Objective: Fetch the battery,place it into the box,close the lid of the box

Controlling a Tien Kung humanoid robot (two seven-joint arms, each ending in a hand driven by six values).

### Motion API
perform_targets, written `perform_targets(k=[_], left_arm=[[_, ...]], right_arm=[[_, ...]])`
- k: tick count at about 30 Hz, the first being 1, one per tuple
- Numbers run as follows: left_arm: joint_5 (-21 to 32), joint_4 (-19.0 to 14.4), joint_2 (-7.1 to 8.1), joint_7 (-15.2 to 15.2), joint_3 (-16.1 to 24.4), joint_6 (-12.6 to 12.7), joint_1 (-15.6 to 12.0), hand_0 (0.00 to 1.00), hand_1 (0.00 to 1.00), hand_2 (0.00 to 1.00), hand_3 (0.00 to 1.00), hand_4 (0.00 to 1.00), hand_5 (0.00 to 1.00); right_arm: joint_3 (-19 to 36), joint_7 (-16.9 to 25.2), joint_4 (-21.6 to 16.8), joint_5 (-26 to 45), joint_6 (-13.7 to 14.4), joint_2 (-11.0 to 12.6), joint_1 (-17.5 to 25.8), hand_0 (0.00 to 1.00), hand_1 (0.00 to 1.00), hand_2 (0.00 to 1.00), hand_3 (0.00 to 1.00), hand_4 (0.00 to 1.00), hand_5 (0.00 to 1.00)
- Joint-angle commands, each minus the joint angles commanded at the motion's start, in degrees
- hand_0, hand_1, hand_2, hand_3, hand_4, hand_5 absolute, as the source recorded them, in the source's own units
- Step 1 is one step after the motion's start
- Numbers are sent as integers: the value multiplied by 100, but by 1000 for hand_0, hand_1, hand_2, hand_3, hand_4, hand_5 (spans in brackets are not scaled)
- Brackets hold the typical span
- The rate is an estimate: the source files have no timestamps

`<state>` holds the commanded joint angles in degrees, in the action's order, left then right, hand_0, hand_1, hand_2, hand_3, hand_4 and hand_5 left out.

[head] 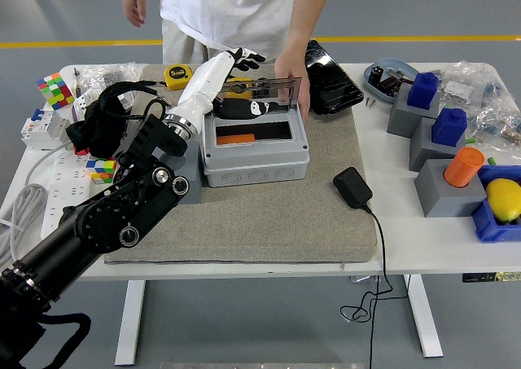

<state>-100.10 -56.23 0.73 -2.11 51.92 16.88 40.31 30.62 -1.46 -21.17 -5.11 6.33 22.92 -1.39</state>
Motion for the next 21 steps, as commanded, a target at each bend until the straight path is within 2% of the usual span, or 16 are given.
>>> perform_targets(k=[2, 11, 21], left_arm=[[12, 116, 3, 0, -68, -5, 25, 762, 751, 721, 746, 998, 274], [24, 334, 59, -4, -213, -11, 38, 756, 749, 717, 743, 998, 277], [34, -33, 236, -46, -351, -27, -208, 739, 718, 708, 734, 998, 291]], right_arm=[[-1, 0, -1, -2, 0, 0, -3, 545, 598, 582, 540, 912, 474], [-5, -3, -2, 2, -3, 1, 0, 545, 598, 583, 540, 912, 474], [-6, -2, -4, -6, -2, 1, 4, 547, 598, 583, 540, 912, 474]])
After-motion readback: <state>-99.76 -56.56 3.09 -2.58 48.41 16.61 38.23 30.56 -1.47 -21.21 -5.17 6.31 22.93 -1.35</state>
